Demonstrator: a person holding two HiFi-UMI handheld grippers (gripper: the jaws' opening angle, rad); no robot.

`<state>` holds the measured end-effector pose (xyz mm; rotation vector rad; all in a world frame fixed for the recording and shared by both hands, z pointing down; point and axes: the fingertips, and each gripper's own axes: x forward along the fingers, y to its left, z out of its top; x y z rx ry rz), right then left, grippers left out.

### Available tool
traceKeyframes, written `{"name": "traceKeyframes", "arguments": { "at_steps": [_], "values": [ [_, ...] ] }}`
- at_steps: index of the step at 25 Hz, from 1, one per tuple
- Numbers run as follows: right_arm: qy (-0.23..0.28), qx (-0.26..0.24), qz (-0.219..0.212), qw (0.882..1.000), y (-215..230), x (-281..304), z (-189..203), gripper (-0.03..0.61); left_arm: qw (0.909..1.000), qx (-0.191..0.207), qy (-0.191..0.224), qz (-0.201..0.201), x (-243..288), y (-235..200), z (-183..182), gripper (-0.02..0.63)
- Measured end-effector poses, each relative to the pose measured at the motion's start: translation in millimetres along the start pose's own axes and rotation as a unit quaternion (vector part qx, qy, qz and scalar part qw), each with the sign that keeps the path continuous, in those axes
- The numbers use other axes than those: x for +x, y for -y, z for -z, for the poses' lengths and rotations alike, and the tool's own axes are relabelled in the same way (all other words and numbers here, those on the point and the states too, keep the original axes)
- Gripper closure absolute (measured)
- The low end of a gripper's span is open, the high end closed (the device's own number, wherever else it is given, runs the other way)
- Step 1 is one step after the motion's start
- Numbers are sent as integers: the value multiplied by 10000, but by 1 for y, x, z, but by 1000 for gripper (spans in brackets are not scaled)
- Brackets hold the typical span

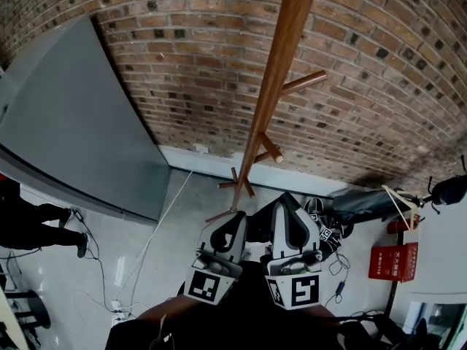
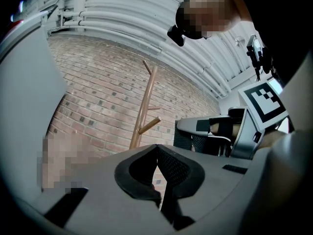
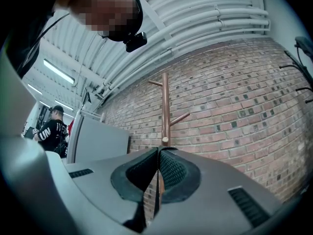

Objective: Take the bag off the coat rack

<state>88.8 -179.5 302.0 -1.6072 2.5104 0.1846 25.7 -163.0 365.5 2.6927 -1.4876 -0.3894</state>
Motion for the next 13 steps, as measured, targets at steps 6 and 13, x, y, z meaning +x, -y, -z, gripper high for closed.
{"name": "traceKeyframes", "arguments": {
  "at_steps": [6, 13],
  "values": [
    [-5, -42, 63, 10000, 2, -3, -2, 558, 9999, -8, -118, 40, -1, 4, 6, 597],
    [-55, -40, 57, 10000, 6, -5, -2, 558, 9999, -49, -131, 26, 1, 9, 7, 597]
  ]
}}
